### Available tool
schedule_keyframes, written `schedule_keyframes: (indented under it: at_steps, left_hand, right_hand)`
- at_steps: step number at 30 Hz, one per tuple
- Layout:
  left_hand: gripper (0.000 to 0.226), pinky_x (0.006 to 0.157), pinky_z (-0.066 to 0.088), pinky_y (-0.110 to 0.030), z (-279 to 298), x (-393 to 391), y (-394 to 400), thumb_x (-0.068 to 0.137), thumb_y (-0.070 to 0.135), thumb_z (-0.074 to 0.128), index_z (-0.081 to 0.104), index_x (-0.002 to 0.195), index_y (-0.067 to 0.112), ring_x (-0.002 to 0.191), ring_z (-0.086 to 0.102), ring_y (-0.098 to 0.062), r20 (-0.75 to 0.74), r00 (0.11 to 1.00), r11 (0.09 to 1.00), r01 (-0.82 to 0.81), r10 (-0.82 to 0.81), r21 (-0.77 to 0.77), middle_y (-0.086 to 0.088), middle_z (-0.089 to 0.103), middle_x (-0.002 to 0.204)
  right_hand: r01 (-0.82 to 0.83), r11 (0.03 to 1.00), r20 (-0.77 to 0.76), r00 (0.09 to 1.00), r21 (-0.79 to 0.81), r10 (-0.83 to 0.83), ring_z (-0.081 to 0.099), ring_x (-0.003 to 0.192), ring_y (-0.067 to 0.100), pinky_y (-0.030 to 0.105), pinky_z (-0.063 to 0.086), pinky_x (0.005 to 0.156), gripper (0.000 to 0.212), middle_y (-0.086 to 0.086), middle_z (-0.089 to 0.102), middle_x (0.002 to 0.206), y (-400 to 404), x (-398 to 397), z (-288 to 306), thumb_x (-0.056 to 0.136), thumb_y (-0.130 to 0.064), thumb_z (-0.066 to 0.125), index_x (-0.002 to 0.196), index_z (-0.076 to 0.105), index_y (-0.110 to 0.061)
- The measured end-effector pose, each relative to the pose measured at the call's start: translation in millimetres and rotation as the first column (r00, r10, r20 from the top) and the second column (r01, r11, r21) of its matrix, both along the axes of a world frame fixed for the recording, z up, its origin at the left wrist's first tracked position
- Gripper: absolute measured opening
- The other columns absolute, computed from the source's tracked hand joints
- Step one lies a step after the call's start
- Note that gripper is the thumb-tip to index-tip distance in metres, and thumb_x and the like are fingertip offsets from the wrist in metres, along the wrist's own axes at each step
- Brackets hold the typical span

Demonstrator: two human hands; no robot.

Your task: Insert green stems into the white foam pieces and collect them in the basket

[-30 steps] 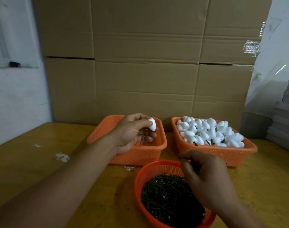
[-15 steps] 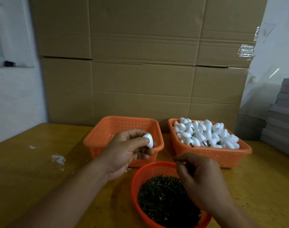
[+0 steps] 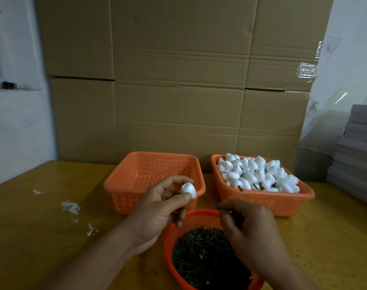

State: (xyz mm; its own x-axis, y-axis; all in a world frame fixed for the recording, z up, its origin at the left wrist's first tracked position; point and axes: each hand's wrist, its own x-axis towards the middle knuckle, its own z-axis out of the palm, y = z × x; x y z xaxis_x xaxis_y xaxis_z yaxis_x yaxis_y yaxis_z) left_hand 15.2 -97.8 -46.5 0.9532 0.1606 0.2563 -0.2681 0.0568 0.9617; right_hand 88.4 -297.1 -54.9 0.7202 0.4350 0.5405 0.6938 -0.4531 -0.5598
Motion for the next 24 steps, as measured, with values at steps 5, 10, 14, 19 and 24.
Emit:
schedule_keyframes:
  at_steps: [5,10,14,19,24]
  left_hand:
    - [0.031,0.057,0.049,-0.028,-3,-1,-5,0.082,0.017,0.070,0.071,0.113,0.023,0.067,0.059,-0.018,-0.020,0.998,0.997,0.056,-0.057,-0.048,-0.012,0.066,0.082]
    - [0.029,0.054,0.049,-0.028,-6,-3,-10,0.088,0.015,0.068,0.071,0.113,0.027,0.063,0.060,-0.019,-0.025,0.996,0.996,0.082,-0.083,-0.026,-0.017,0.071,0.085]
    - [0.033,0.054,0.050,-0.027,-7,-4,-12,0.095,0.003,0.062,0.070,0.116,0.026,0.064,0.062,-0.020,-0.029,0.994,0.994,0.103,-0.104,-0.024,-0.022,0.072,0.090]
    - [0.028,0.058,0.051,-0.028,-5,-6,-13,0.095,0.008,0.062,0.069,0.117,0.023,0.068,0.063,-0.021,-0.019,0.990,0.990,0.142,-0.142,-0.027,-0.022,0.072,0.095]
    - [0.027,0.057,0.050,-0.028,-2,-7,-15,0.094,0.032,0.059,0.064,0.114,0.015,0.069,0.061,-0.023,-0.031,0.989,0.988,0.144,-0.145,-0.056,-0.022,0.070,0.092]
  right_hand:
    - [0.003,1.000,0.015,1.000,0.006,-0.003,0.050,0.042,0.004,0.023,0.037,0.047,0.015,-0.013,0.060,0.051,0,0,1,0.087,-0.027,0.065,0.096,0.076,-0.031]
    - [0.001,1.000,0.023,1.000,0.015,-0.001,0.049,0.041,0.004,0.022,0.034,0.048,0.014,-0.016,0.055,0.048,-1,0,1,0.088,-0.025,0.066,0.096,0.076,-0.029]
    - [0.000,1.000,0.023,1.000,0.020,-0.001,0.052,0.043,0.004,0.023,0.036,0.048,0.014,-0.013,0.059,0.050,-1,-1,2,0.088,-0.026,0.066,0.096,0.076,-0.030]
    - [-0.002,1.000,0.018,1.000,0.015,0.002,0.050,0.042,0.003,0.024,0.037,0.049,0.015,-0.013,0.058,0.050,-1,-1,2,0.088,-0.026,0.065,0.098,0.076,-0.029]
    - [0.003,1.000,0.016,1.000,0.014,-0.003,0.051,0.043,0.004,0.023,0.036,0.048,0.015,-0.012,0.058,0.049,-2,-1,2,0.088,-0.026,0.065,0.097,0.076,-0.030]
